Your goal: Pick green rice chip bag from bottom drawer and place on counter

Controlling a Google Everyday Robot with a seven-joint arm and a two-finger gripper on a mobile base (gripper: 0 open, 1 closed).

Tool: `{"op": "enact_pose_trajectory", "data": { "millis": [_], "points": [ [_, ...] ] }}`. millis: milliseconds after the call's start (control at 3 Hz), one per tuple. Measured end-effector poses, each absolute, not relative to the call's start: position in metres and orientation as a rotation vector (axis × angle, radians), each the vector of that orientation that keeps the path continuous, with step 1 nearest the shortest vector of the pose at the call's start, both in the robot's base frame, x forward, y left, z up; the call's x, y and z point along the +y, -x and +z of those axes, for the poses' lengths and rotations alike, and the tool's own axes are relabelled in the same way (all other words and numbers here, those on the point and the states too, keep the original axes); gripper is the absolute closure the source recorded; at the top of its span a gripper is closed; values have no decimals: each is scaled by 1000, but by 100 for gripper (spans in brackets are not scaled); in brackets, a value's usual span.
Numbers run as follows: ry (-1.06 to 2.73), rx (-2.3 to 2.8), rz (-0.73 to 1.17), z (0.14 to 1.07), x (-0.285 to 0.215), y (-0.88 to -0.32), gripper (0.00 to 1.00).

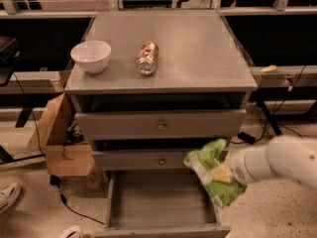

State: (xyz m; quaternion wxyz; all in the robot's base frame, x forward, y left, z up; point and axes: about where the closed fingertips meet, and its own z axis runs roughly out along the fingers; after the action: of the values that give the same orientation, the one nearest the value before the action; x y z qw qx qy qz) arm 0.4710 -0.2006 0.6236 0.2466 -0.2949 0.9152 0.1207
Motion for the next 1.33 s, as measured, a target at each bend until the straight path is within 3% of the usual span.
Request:
{"op": "enact_pose_trajectory", "data": {
  "millis": [667, 1333],
  "points": [
    [860, 2500, 335, 644, -190, -484, 100],
    [846, 2400, 277, 704, -216, -501, 100]
  ]
}}
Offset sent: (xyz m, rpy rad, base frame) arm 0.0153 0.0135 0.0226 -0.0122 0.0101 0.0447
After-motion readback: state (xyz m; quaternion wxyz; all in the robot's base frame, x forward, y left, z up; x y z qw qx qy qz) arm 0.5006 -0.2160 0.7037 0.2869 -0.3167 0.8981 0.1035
